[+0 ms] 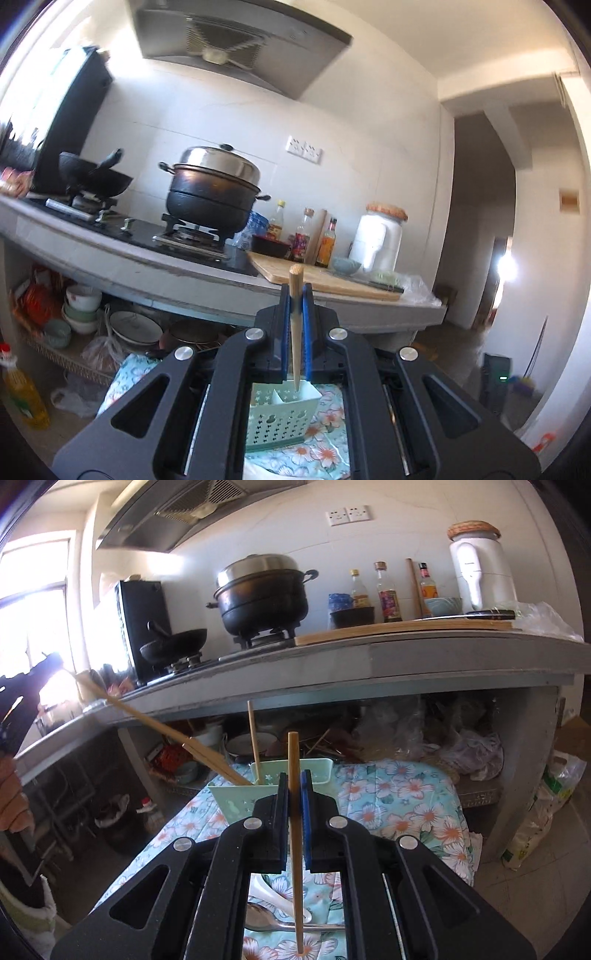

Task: Organize utensils
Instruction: 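Open the left tool over the holder while the right tool carries its chopstick there, then lower the right tool's chopstick into the holder and open the right tool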

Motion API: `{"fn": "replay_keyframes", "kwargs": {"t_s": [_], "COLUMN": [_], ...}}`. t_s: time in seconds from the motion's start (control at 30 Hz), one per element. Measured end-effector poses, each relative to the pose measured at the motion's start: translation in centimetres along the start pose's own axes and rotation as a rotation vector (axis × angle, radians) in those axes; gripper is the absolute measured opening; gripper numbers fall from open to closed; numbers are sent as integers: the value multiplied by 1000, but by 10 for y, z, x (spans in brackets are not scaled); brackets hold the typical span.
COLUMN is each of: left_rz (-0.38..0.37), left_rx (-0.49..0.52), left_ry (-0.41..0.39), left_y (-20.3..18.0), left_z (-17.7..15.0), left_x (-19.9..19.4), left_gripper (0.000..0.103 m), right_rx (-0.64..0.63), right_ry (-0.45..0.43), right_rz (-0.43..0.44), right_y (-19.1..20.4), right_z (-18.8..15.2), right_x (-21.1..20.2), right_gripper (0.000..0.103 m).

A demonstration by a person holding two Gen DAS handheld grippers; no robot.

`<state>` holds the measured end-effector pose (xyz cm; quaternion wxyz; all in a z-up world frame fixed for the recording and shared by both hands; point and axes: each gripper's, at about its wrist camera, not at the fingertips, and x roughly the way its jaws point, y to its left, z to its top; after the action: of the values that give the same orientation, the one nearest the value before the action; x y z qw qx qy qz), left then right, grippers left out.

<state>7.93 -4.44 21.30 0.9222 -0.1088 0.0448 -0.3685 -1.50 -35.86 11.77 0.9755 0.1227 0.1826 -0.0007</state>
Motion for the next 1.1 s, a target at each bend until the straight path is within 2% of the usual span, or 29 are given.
{"fn": "replay_keyframes", "kwargs": {"t_s": [0.07,0.23,0.4,0.5,0.6,0.63,0.67,0.7,0.73,0.8,0.9,1.1], "left_rz": [24,153,200,211,159,128,102,83,69,33,12,-20], "left_rx": [55,278,402,424,385,358,329,288,249,189,125,53], "left_ry": [22,85,146,206,285,314,345,361,353,327,294,212], "left_y": [-16,-57,-77,-77,-70,-66,-63,-58,-54,-49,-42,-30], "left_z": [-2,-30,-64,-79,-90,-92,-91,-91,-89,-84,-74,-56], "left_x": [25,84,120,136,148,151,154,153,150,139,121,69], "left_gripper": [5,5,5,5,5,10,17,38,49,50,60,75], "right_rx": [30,55,74,80,84,85,88,92,94,93,91,85], "right_ry": [-6,-20,-40,-44,-46,-45,-44,-43,-42,-43,-47,-86], "right_rz": [10,21,32,38,39,39,37,37,37,29,22,29], "right_y": [-10,-25,-38,-42,-46,-46,-47,-48,-49,-48,-48,-42], "right_z": [-4,-7,-7,-9,-11,-11,-11,-12,-12,-12,-9,10], "right_x": [-4,-8,-13,-15,-15,-15,-15,-16,-16,-18,-21,-26], "right_gripper": [6,6,6,6,6,6,6,6,6,6,6,6]}}
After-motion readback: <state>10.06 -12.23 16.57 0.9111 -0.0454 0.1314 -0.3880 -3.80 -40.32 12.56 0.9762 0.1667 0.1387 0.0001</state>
